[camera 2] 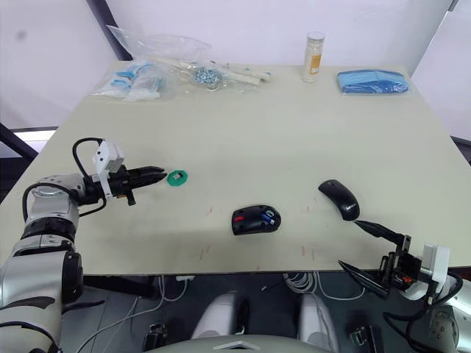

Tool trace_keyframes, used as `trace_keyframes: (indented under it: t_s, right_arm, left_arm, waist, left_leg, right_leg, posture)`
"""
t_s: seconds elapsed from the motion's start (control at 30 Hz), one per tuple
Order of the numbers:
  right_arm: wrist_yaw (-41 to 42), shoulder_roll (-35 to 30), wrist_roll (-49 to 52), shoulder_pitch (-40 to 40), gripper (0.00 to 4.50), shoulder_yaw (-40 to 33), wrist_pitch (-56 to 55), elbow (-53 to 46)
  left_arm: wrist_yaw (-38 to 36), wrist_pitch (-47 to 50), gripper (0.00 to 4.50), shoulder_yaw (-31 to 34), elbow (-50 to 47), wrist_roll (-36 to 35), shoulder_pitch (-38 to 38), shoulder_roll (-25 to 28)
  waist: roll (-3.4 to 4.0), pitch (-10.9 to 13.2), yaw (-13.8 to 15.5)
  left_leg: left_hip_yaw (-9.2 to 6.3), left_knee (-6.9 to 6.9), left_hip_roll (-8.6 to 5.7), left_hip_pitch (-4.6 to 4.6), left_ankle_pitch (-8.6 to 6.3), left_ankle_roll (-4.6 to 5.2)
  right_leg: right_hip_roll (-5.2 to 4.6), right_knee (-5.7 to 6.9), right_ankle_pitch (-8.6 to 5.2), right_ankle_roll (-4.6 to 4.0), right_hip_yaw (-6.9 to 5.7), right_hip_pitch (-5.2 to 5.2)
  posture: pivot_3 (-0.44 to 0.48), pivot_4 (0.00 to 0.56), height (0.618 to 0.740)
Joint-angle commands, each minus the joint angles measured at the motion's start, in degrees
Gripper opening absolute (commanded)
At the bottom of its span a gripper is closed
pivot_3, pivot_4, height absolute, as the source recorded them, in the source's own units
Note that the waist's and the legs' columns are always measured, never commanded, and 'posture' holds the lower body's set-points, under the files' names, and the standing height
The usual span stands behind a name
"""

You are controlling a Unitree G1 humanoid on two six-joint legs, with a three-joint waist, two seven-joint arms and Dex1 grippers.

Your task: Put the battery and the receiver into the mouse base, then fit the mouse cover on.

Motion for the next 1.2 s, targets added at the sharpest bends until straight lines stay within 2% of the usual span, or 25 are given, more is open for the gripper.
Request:
trace_keyframes:
  t_s: [0.03, 0.37, 0.53, 0.73, 1.07, 1.2]
  right_arm:
    - [-0.47, 0.05, 0.41, -0.34, 4.5, -0.32, -1.02, -0.7]
    - [-0.31, 0.04, 0.15, 0.27, 4.5, 0.06, -2.15, -0.18]
    - [-0.33, -0.17, 0.3, 0.82, 4.5, 0.14, -2.33, -0.45]
    - [-0.29, -0.2, 0.25, 0.71, 4.5, 0.12, -2.53, -0.19]
    - [-0.34, -0.31, 0.22, 0.42, 4.5, 0.1, -2.43, -0.04]
    - [-0.4, -0.26, 0.19, 0.42, 4.5, 0.14, -2.44, -0.04]
  left_arm:
    - [0.34, -1.03, 0.81, 0.39, -0.26, -0.01, -0.63, 0.47]
    - [1.28, -0.77, 0.81, -0.07, 0.35, 0.85, -0.75, -0.06]
    - [4.33, -2.9, 0.81, -0.61, 1.38, 2.54, -1.27, -0.02]
    - [2.38, -1.39, 0.81, -0.36, 2.14, 2.04, -1.65, -0.26]
    - [3.35, -1.75, 0.81, -0.08, 3.1, 2.26, -2.17, -0.74]
    - [5.46, -3.72, 1.69, -0.31, 3.33, 3.08, -2.03, -0.84]
  waist:
    - [0.0, 0.0, -0.01]
    - [-0.01, 0.01, 0.03]
    - [-0.03, 0.01, 0.02]
    - [-0.04, 0.01, 0.02]
    - [-0.05, 0.02, 0.02]
    - [-0.06, 0.02, 0.04]
  left_leg:
    - [0.0, 0.0, 0.0, 0.0, 0.0, 0.0]
    - [0.01, 0.0, 0.0, -0.01, 0.0, 0.0]
    - [0.02, 0.0, 0.0, -0.01, 0.0, 0.0]
    - [0.03, 0.0, 0.0, -0.01, 0.0, 0.0]
    - [0.03, 0.0, 0.0, -0.01, 0.0, 0.0]
    - [0.02, 0.0, 0.0, -0.01, 0.0, 0.0]
  right_leg:
    - [0.0, 0.0, 0.0, 0.0, 0.0, -0.01]
    - [0.0, 0.0, 0.0, 0.0, 0.0, -0.01]
    - [0.0, 0.01, 0.0, 0.0, 0.0, -0.01]
    - [0.0, 0.01, 0.0, 0.0, 0.0, -0.01]
    - [0.0, 0.01, 0.0, 0.0, 0.0, -0.01]
    - [0.0, 0.01, 0.0, 0.0, 0.0, -0.01]
  posture:
    - [0.0, 0.15, 0.74]
    - [0.0, 0.15, 0.74]
    - [0.0, 0.15, 0.74]
    - [0.0, 0.15, 0.74]
    - [0.0, 0.15, 0.74]
    - [0.0, 0.15, 0.74]
